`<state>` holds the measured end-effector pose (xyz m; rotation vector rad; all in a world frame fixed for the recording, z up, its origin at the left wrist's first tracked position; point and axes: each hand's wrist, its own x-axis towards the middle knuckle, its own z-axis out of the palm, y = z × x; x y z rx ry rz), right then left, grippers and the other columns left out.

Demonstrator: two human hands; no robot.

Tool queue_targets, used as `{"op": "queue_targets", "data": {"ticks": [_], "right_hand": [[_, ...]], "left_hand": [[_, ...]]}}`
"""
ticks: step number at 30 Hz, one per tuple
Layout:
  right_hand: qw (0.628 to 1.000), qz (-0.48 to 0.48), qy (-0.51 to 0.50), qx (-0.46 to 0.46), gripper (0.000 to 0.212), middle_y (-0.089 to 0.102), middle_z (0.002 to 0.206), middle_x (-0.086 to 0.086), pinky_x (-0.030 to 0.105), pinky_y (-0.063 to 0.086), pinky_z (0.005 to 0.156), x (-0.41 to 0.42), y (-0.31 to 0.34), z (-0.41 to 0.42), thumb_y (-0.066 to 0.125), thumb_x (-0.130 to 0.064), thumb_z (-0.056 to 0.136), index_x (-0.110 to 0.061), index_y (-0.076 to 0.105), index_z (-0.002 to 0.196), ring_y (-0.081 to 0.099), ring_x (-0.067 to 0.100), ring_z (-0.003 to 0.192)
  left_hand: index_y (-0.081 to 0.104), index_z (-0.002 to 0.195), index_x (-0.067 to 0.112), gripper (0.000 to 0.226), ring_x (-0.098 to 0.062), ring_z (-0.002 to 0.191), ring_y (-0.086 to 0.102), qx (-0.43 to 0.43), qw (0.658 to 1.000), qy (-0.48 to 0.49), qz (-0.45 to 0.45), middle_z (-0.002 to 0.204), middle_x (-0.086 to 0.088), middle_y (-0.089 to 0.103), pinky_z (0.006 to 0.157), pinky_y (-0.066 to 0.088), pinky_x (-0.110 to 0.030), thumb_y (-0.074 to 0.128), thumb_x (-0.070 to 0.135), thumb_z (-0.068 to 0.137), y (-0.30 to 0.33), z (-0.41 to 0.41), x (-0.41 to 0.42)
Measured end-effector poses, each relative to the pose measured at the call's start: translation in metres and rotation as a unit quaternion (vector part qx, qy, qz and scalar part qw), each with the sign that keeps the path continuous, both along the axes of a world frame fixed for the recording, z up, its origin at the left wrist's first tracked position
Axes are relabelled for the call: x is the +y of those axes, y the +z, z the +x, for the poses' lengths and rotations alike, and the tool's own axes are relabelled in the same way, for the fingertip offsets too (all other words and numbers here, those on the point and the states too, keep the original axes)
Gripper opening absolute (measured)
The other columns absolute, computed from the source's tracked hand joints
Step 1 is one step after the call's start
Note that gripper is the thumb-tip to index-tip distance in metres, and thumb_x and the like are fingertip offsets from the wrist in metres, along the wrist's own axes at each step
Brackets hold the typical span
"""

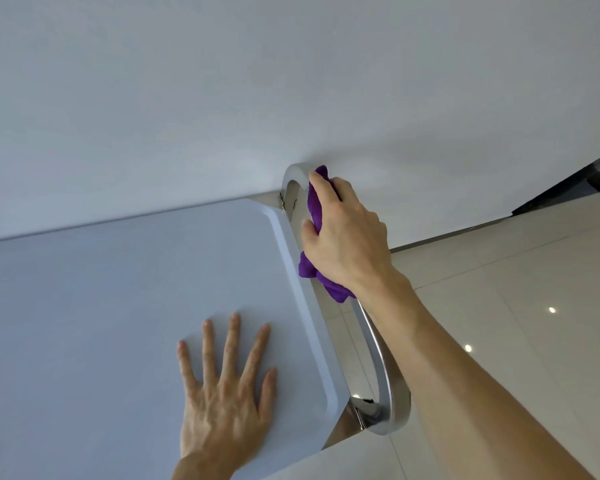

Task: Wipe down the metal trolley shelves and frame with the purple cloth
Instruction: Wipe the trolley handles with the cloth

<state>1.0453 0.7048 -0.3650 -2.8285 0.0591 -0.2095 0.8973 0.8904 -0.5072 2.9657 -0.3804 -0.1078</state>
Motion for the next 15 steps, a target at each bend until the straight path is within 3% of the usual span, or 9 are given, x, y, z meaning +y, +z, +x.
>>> {"op": "queue_targets", "data": {"ticks": [6, 10, 13, 15], "right_hand": [[0.995, 0.068, 0.041, 0.057, 0.035, 0.049, 0.131, -0.012, 0.033, 0.039, 0.08, 0.0, 0.002, 0.057, 0.054, -0.029, 0.086, -0.031, 0.058, 0.121, 0.06, 0.024, 0.099], [0.985, 0.119, 0.041, 0.119, 0.02, 0.062, 0.111, -0.014, 0.03, 0.046, 0.084, 0.001, 0.007, 0.088, 0.055, -0.031, 0.081, -0.032, 0.071, 0.093, 0.06, 0.016, 0.098], [0.971, 0.151, 0.022, 0.182, 0.02, 0.07, 0.096, -0.011, 0.027, 0.053, 0.08, 0.002, 0.011, 0.109, 0.057, -0.033, 0.079, -0.03, 0.074, 0.089, 0.064, 0.016, 0.092], [0.968, 0.14, 0.018, 0.206, 0.022, 0.073, 0.096, -0.004, 0.033, 0.057, 0.082, 0.003, 0.011, 0.119, 0.059, -0.031, 0.078, -0.024, 0.075, 0.091, 0.066, 0.019, 0.094]], "left_hand": [[0.032, 0.153, 0.033, 0.061, -0.042, 0.149, 0.017, -0.039, 0.999, 0.003, -0.019, 0.164, -0.008, 0.02, 0.112, 0.015, -0.072, 0.035, 0.053, 0.095, -0.007, 0.0, 0.002], [0.032, 0.153, 0.031, 0.061, -0.044, 0.149, 0.016, -0.039, 0.999, -0.005, -0.024, 0.163, -0.01, 0.022, 0.112, 0.015, -0.072, 0.036, 0.053, 0.096, -0.003, 0.0, 0.002], [0.029, 0.154, 0.03, 0.06, -0.043, 0.149, 0.013, -0.008, 1.0, -0.008, -0.018, 0.164, -0.01, 0.019, 0.113, 0.012, -0.072, 0.028, 0.053, 0.099, 0.002, 0.0, 0.001], [0.028, 0.154, 0.03, 0.06, -0.043, 0.15, 0.011, 0.016, 1.0, -0.003, -0.011, 0.164, -0.01, 0.019, 0.113, 0.012, -0.072, 0.024, 0.054, 0.099, 0.005, 0.001, 0.0]]}}
